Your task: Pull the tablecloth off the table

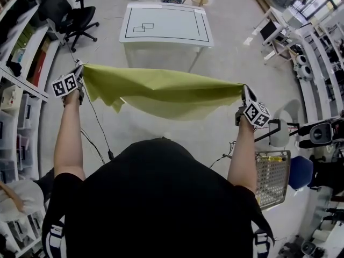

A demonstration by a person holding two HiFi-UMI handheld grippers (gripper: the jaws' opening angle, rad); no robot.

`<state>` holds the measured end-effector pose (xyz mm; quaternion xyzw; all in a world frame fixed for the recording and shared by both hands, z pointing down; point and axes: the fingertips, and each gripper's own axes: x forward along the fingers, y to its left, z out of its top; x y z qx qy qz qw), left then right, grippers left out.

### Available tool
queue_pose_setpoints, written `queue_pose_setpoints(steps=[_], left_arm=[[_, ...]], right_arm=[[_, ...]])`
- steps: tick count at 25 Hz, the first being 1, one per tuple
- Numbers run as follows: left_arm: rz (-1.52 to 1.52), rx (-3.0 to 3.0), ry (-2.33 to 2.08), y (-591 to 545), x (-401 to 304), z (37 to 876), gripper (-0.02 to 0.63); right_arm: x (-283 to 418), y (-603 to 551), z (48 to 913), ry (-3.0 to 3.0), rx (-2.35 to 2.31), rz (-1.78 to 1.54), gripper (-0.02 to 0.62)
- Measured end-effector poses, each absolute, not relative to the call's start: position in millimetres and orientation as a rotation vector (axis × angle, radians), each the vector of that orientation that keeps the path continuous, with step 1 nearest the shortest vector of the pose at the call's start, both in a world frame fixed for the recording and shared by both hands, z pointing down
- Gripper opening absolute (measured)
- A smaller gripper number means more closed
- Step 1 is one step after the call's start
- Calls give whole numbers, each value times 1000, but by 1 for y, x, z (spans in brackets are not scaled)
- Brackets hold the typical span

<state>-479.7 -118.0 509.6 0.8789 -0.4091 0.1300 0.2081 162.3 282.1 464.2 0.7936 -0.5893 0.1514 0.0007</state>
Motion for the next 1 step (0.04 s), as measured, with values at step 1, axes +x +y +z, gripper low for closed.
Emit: queue_pose_setpoints(steps=[1], left_arm=[[362,2445,-1139,-118,-480,511,20]], right_arm=[[162,281,465,-1850,2491,475,21]])
